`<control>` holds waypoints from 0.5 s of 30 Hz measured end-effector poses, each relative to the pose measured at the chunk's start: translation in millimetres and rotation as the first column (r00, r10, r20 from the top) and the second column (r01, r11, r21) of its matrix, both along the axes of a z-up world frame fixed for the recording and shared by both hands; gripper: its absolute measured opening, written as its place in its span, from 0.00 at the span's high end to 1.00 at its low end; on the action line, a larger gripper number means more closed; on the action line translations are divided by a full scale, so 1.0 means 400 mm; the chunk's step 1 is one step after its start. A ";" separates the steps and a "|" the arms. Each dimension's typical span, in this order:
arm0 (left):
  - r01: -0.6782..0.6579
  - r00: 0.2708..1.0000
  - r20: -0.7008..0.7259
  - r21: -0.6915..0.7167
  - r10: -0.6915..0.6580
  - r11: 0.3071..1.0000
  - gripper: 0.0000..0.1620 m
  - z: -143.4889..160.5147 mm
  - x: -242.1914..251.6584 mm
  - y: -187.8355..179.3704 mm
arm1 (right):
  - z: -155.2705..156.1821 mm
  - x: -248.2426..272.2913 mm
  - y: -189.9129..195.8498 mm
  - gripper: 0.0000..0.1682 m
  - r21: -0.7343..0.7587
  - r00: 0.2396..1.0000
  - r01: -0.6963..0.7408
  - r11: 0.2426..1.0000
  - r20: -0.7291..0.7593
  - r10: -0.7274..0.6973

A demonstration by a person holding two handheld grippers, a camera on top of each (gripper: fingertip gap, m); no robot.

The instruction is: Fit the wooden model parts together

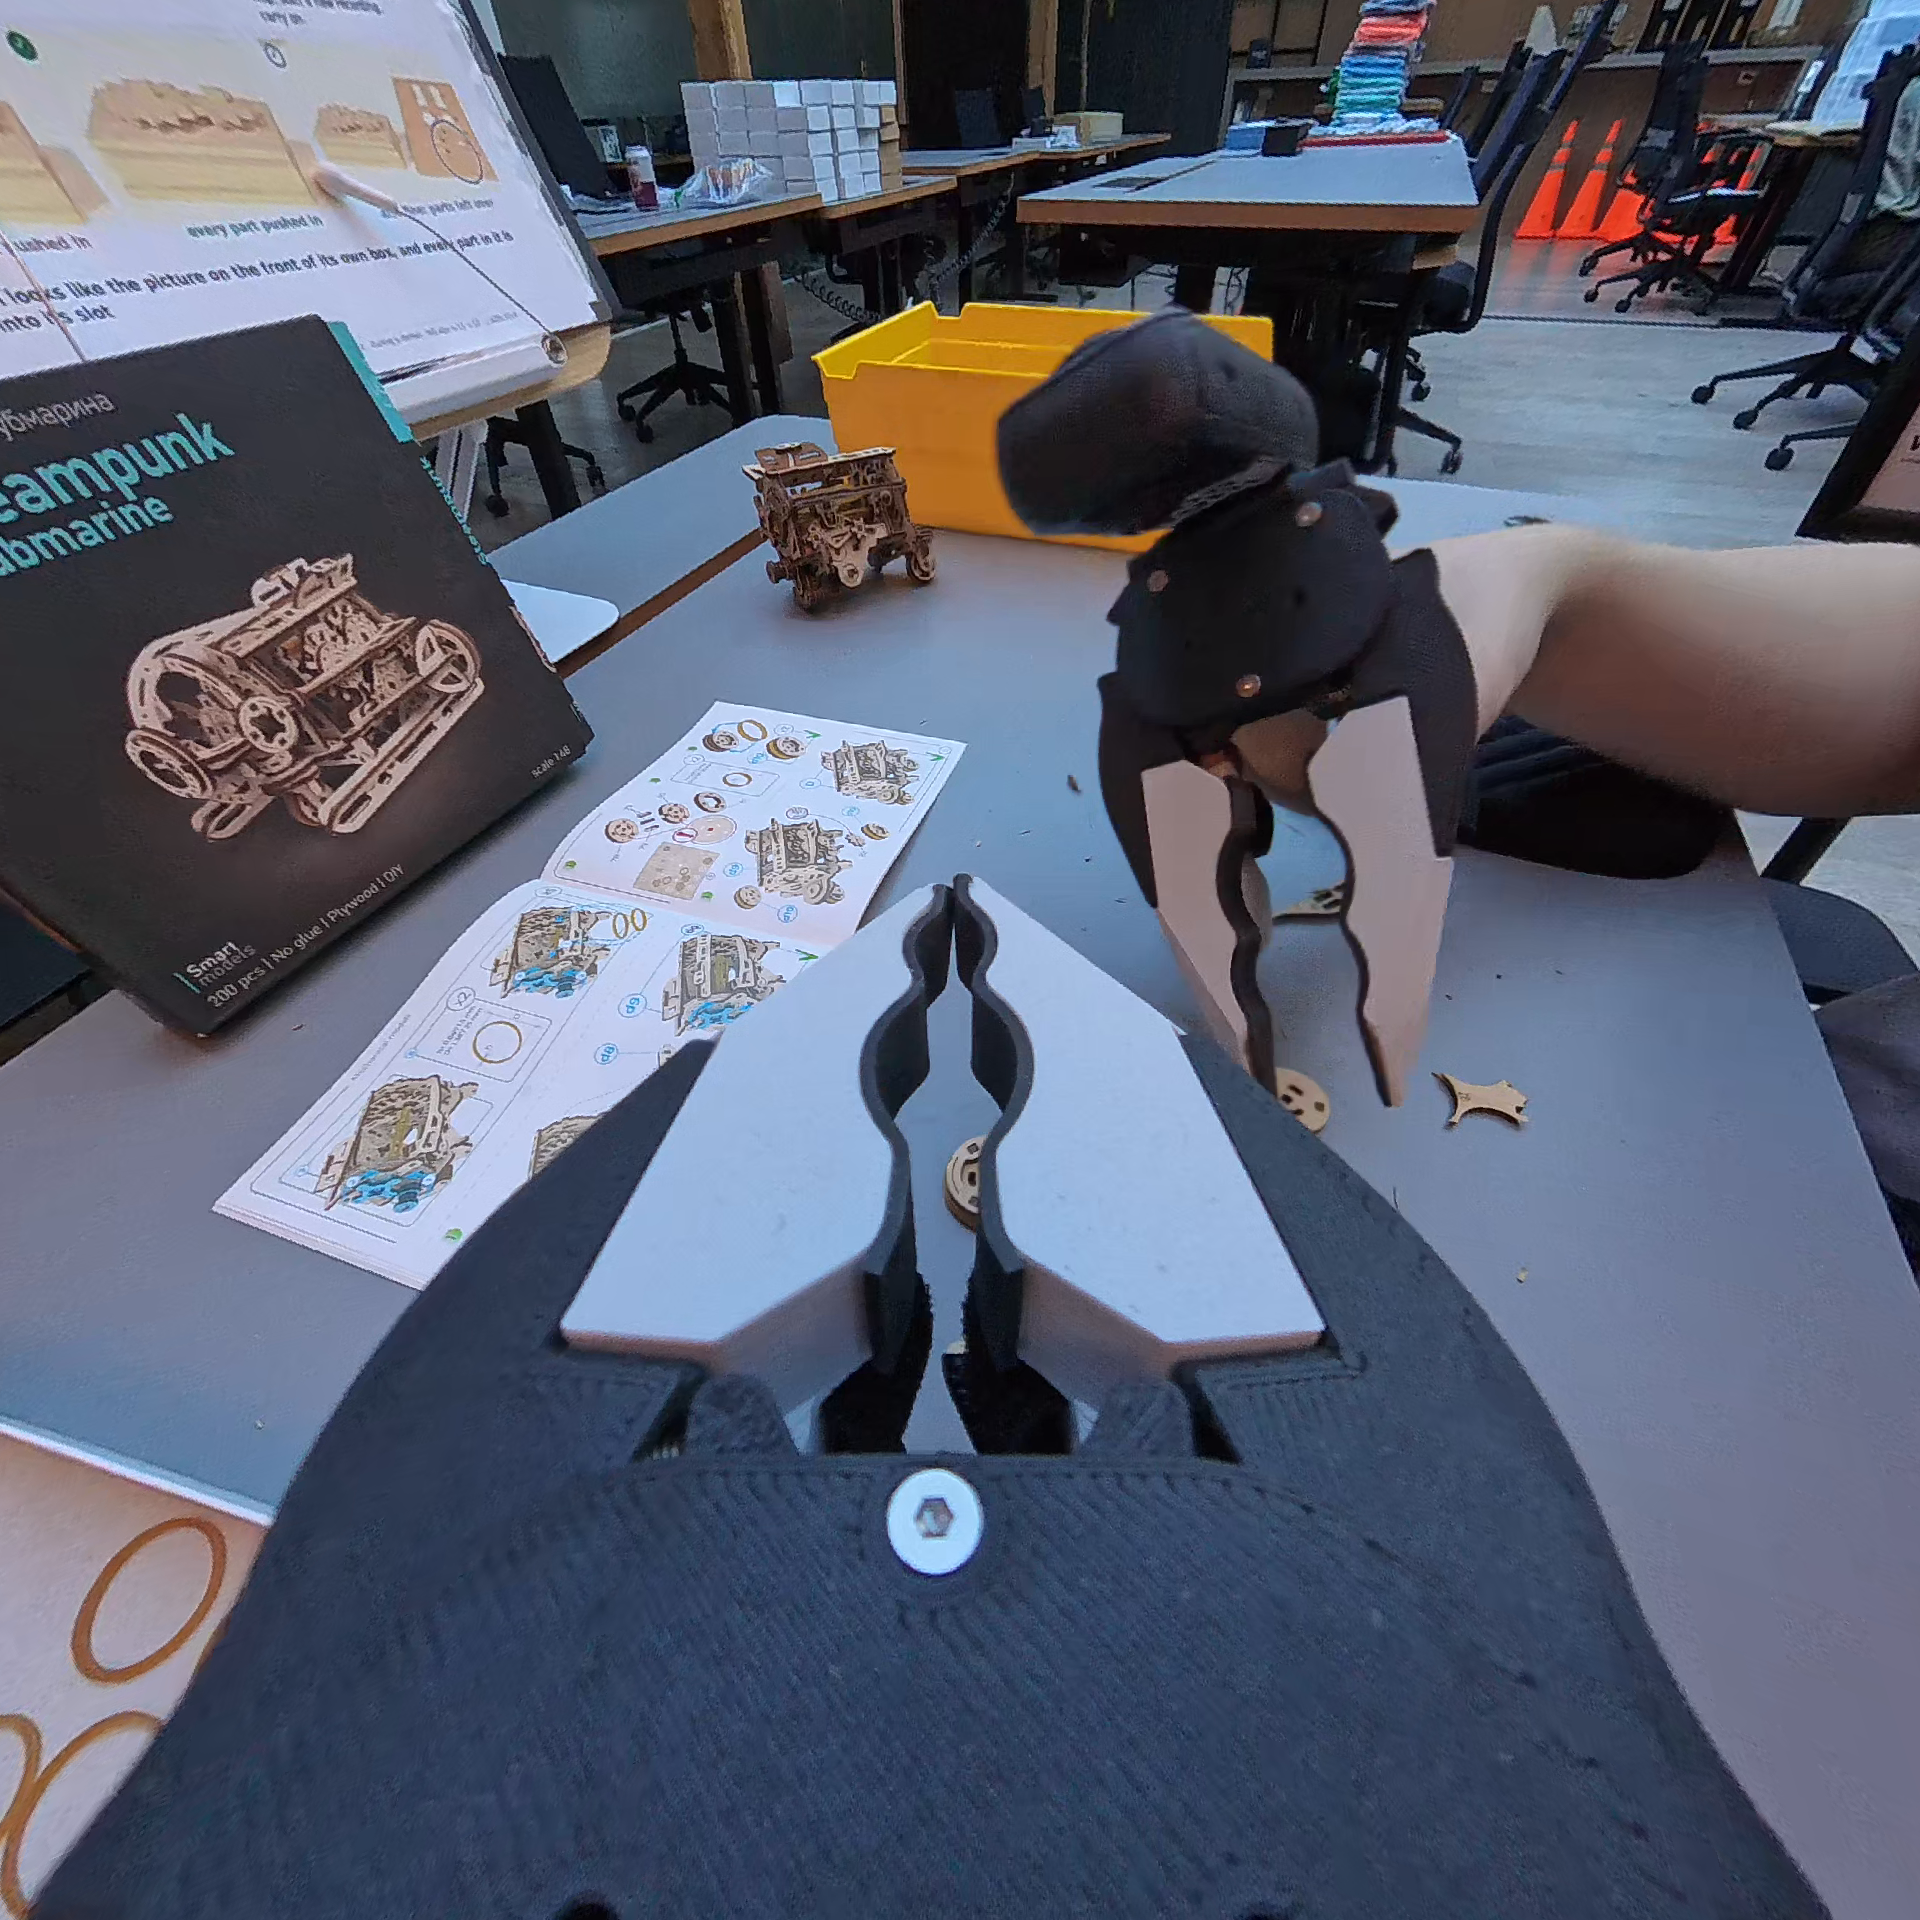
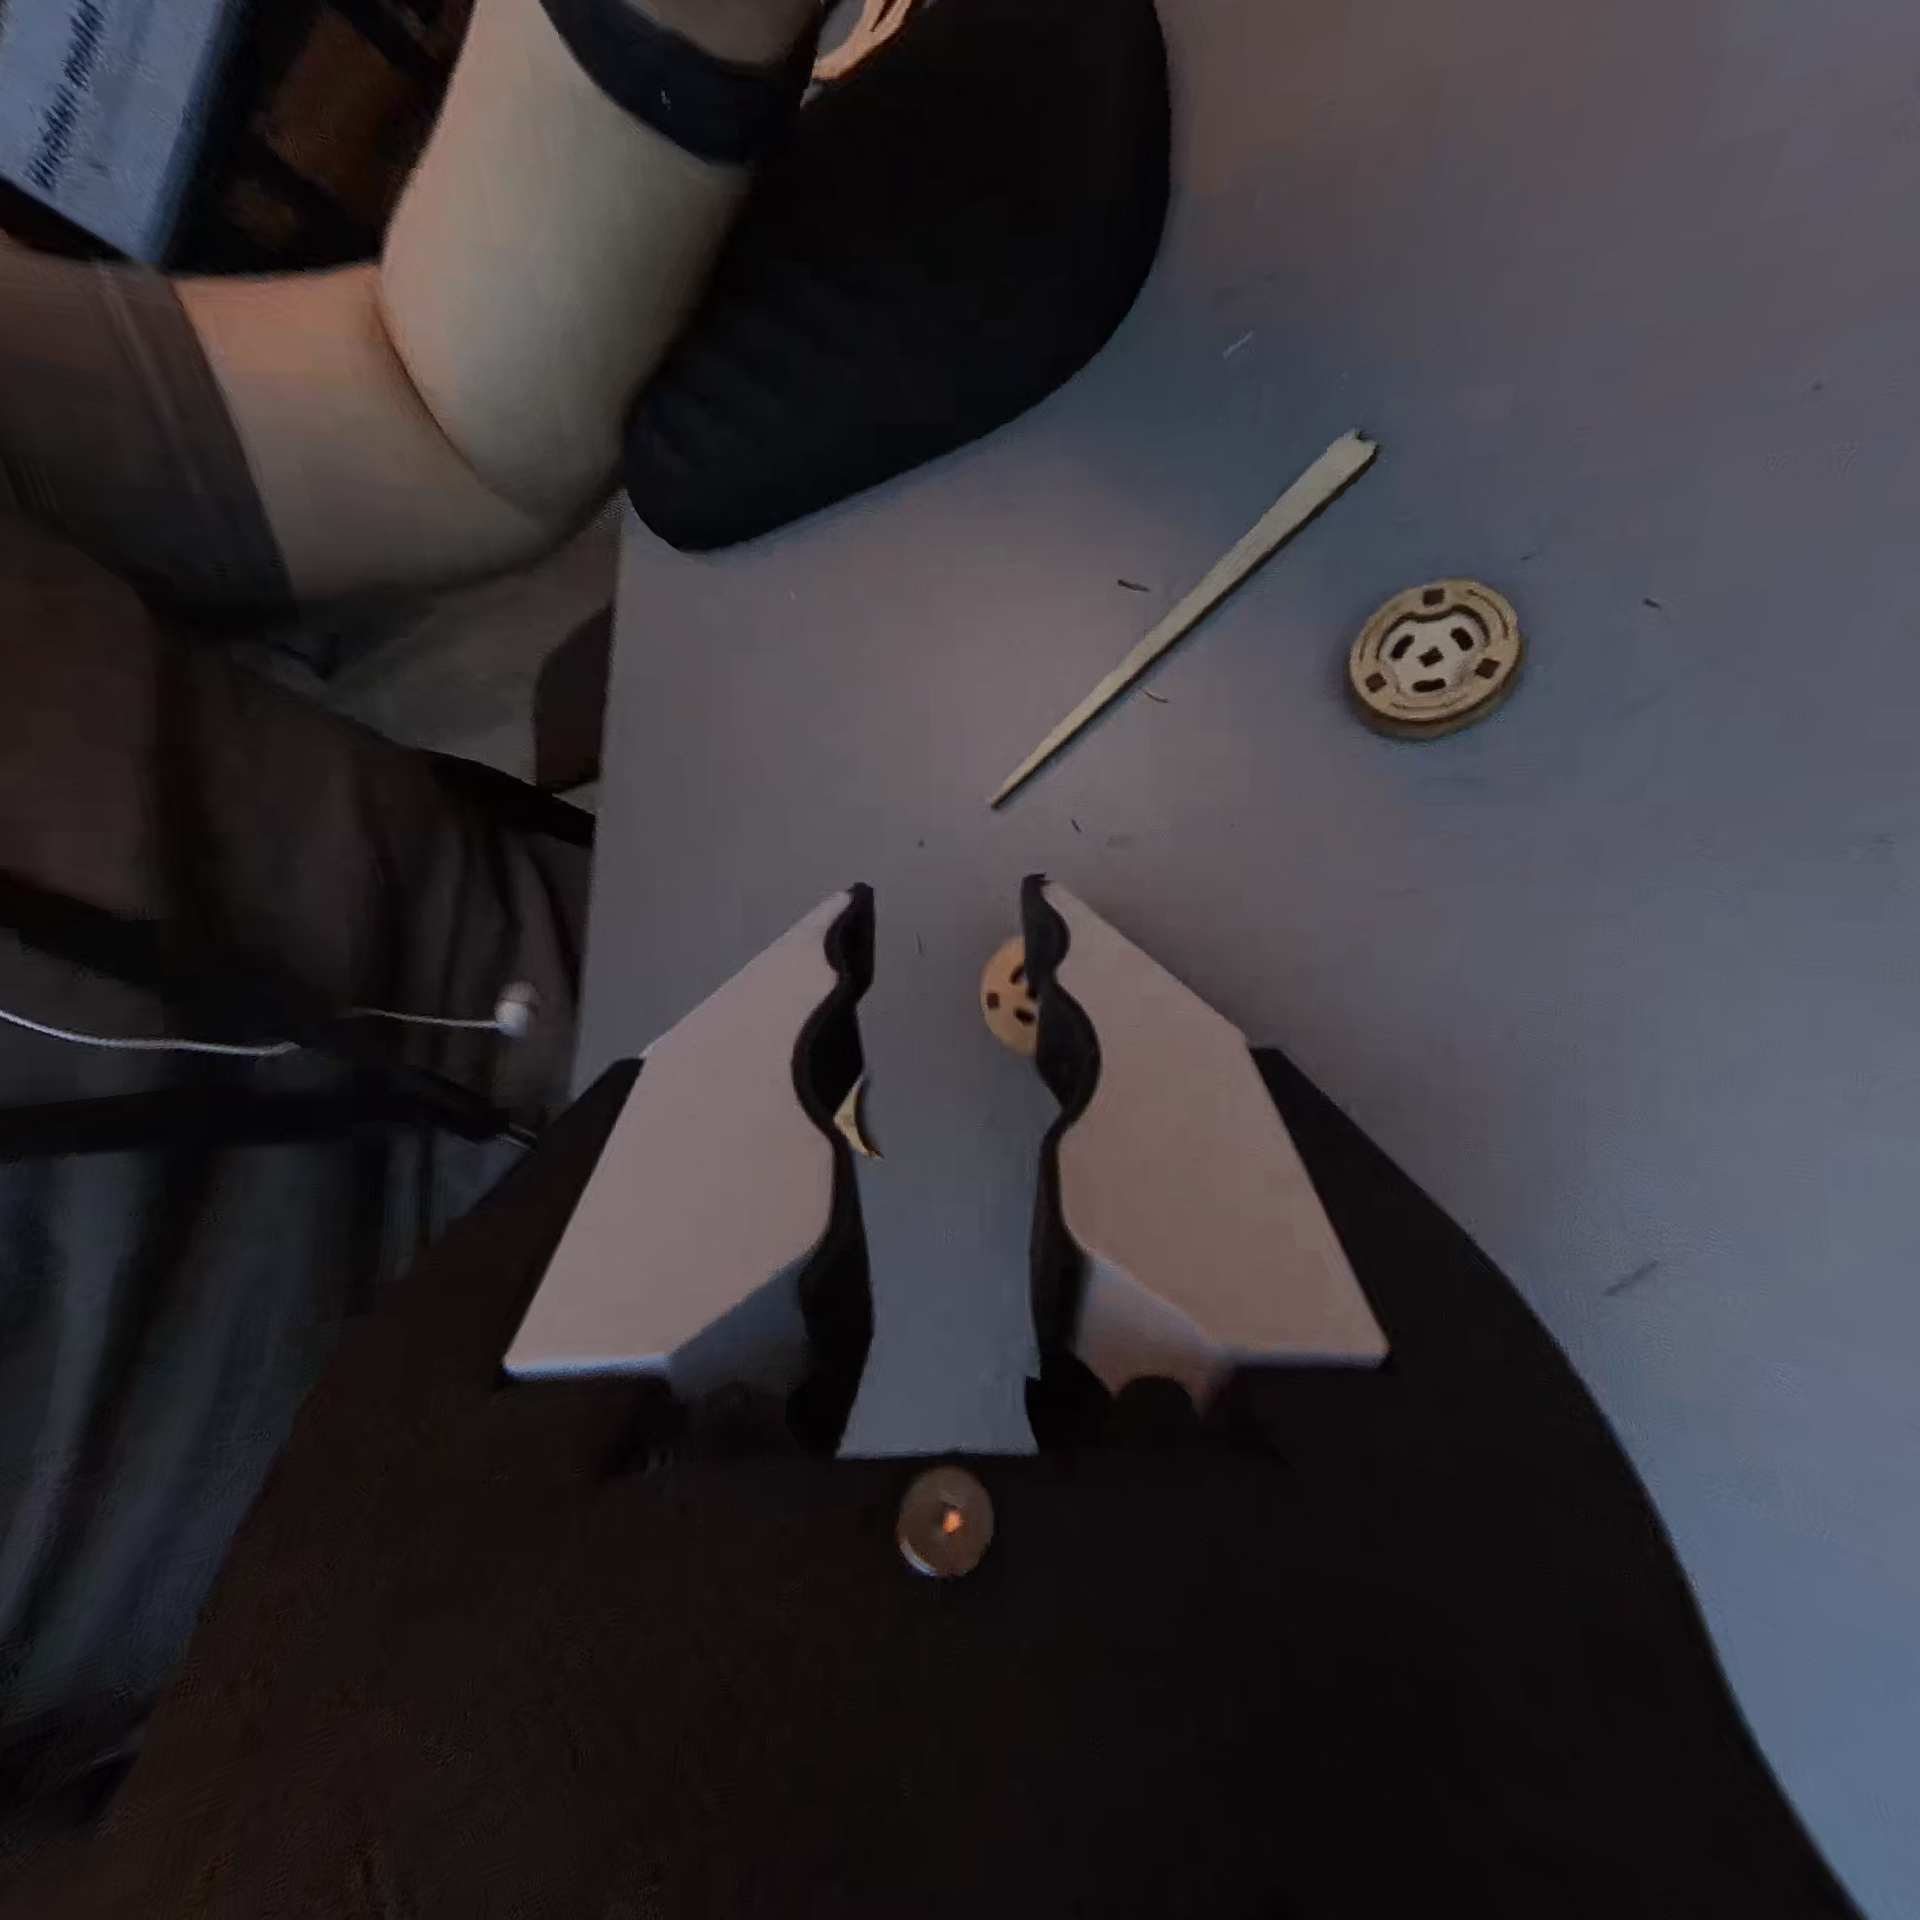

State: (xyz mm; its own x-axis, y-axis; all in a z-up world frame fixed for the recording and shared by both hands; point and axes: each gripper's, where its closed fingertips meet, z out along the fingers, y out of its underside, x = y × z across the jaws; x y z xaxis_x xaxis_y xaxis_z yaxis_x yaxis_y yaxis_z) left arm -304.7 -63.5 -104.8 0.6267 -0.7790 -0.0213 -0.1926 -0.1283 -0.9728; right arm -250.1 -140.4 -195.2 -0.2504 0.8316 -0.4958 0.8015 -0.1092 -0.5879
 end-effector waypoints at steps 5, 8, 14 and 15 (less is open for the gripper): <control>0.018 1.000 -0.025 -0.004 -0.019 1.000 1.00 -0.010 0.017 -0.005 | -0.045 0.053 0.029 0.68 0.195 0.989 0.022 0.981 -0.145 0.007; 0.021 0.999 -0.044 -0.008 -0.021 1.000 1.00 -0.019 0.023 -0.005 | -0.055 0.049 0.012 0.69 0.286 0.985 -0.031 0.958 -0.153 0.078; 0.015 0.999 -0.038 -0.006 -0.015 1.000 1.00 -0.016 0.019 -0.003 | -0.071 0.049 0.042 0.86 0.419 0.990 -0.042 0.907 -0.107 0.095; 0.015 0.999 -0.036 -0.006 -0.015 1.000 1.00 -0.016 0.019 -0.003 | -0.070 0.057 0.056 0.86 0.452 0.990 -0.044 0.891 -0.099 0.099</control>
